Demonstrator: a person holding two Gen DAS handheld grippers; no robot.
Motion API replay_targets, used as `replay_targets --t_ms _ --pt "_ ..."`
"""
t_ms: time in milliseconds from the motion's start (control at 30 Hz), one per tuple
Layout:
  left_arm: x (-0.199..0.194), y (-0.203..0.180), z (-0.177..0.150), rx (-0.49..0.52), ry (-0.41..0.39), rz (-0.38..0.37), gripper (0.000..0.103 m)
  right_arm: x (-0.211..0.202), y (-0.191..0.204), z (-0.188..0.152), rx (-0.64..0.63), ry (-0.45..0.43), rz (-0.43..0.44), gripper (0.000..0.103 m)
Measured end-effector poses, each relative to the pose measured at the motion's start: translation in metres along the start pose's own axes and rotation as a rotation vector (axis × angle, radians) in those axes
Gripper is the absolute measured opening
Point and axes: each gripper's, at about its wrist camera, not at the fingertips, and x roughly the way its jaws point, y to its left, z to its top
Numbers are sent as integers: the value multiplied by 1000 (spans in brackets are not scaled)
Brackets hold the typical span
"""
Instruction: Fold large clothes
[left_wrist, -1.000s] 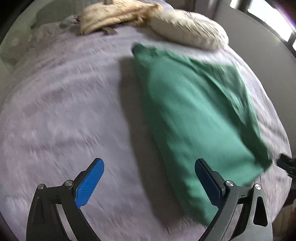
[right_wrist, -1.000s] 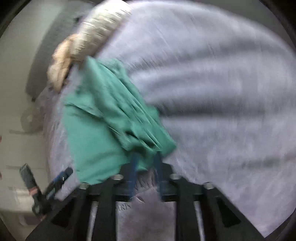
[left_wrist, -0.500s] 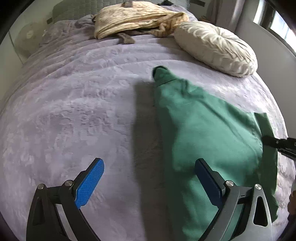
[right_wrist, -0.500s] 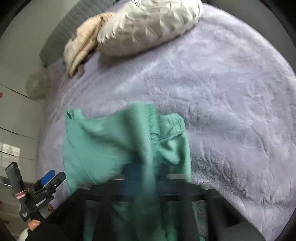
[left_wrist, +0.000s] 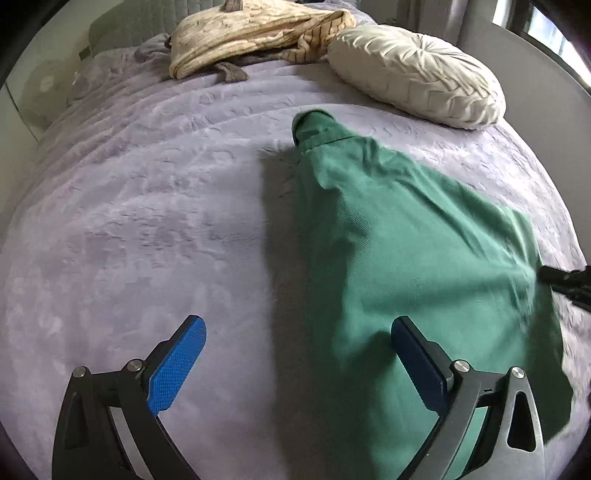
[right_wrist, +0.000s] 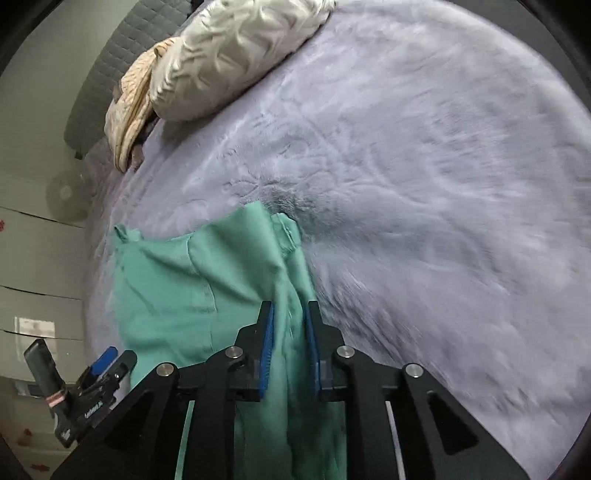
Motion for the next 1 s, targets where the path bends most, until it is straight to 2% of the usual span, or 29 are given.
replay_targets --t_ms 133,267,367,433,500,533,567,600,733,1000 --pt "-33 3 -18 6 -3 -36 101 -48 11 -27 -62 -25 3 20" --pt "-52 -7 -46 -8 26 -89 101 -78 28 -71 -121 0 85 20" --pt "-47 -18 -73 -6 91 -100 101 -75 38 -95 -156 62 98 20" --pt "-38 -20 -89 -18 138 -99 101 -68 36 -108 -192 83 39 20" --pt "-30 -20 -103 -20 163 -94 101 -59 19 -116 -149 117 0 20" --pt "-29 -18 -110 -27 160 -103 101 -56 11 -118 -125 125 -7 16" --pt "-28 -16 -113 -33 159 -111 101 -52 -3 -122 -95 136 -22 7" --pt "-27 -14 -116 -47 161 -125 102 -49 -10 -123 -82 147 -28 3" --pt "-27 -15 -121 -43 158 -115 102 -34 -30 -132 -83 184 -81 1" --pt "-30 -21 -115 -63 205 -66 102 -42 -36 -134 -58 198 -88 0"
